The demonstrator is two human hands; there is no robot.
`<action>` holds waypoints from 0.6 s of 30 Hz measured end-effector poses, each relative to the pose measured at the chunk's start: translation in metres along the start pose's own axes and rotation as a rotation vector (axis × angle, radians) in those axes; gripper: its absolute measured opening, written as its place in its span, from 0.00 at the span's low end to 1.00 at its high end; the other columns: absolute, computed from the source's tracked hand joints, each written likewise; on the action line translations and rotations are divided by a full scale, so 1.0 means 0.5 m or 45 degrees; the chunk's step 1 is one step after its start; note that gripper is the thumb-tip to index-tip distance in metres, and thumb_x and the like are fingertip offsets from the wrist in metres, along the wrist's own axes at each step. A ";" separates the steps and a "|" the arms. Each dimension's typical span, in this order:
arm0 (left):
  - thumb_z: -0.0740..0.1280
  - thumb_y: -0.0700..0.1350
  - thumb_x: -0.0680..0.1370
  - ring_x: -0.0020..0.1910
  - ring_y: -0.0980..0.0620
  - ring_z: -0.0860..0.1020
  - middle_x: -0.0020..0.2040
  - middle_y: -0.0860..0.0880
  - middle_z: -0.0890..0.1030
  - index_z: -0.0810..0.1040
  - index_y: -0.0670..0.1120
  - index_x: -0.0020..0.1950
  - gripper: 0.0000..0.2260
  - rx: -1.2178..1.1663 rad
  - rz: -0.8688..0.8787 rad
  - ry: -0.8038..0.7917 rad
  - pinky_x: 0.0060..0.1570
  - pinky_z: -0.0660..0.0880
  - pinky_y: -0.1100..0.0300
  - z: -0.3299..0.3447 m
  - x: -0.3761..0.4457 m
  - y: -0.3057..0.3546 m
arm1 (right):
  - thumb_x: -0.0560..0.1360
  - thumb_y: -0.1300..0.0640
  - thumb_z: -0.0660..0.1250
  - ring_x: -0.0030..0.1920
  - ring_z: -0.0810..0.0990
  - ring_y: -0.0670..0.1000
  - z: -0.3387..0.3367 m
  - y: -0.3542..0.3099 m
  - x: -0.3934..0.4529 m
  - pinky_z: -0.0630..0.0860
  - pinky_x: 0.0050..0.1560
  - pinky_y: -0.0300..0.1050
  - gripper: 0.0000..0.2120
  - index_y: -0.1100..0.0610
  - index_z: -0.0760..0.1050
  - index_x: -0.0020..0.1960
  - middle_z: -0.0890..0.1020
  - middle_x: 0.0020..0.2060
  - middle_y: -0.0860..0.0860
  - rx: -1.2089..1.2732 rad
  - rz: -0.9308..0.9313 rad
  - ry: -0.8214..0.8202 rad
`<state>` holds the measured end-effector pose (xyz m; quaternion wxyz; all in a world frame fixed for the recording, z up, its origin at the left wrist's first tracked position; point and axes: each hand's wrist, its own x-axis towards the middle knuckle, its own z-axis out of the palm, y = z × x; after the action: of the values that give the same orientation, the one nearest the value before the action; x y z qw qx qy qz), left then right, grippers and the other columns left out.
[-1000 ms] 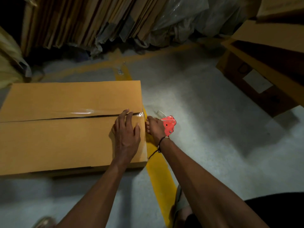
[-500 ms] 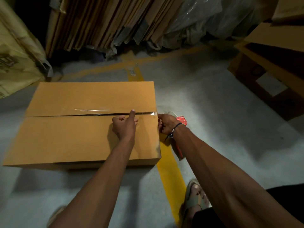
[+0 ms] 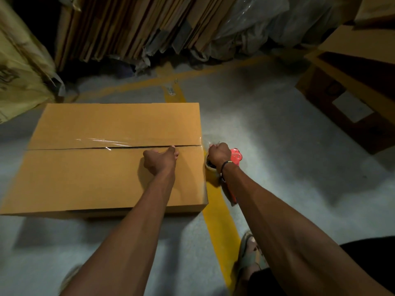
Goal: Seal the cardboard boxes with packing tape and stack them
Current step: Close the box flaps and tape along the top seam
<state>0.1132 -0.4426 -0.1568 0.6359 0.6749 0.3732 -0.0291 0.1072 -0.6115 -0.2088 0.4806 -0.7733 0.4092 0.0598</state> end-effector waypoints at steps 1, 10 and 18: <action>0.79 0.39 0.74 0.35 0.50 0.86 0.39 0.43 0.83 0.71 0.41 0.64 0.24 0.015 -0.027 0.013 0.42 0.86 0.52 0.003 0.002 0.001 | 0.84 0.54 0.62 0.60 0.79 0.62 0.003 -0.003 -0.007 0.75 0.59 0.50 0.15 0.65 0.77 0.61 0.82 0.59 0.61 -0.040 -0.034 0.034; 0.75 0.47 0.74 0.55 0.41 0.79 0.56 0.43 0.79 0.70 0.44 0.62 0.22 0.970 0.763 0.080 0.48 0.74 0.50 -0.040 -0.047 0.005 | 0.86 0.55 0.58 0.64 0.77 0.64 0.015 -0.011 -0.032 0.72 0.60 0.49 0.17 0.66 0.74 0.66 0.80 0.62 0.63 0.003 -0.021 0.007; 0.52 0.52 0.86 0.84 0.46 0.48 0.86 0.49 0.51 0.54 0.54 0.85 0.25 1.541 1.287 -0.425 0.80 0.48 0.37 -0.070 -0.031 -0.072 | 0.76 0.47 0.65 0.56 0.81 0.61 0.061 0.019 0.025 0.79 0.60 0.57 0.23 0.64 0.77 0.61 0.83 0.57 0.61 0.186 0.132 -0.227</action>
<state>0.0675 -0.4222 -0.1726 0.1436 0.9763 -0.1577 -0.0355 0.1179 -0.5965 -0.2374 0.5665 -0.7056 0.4075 0.1231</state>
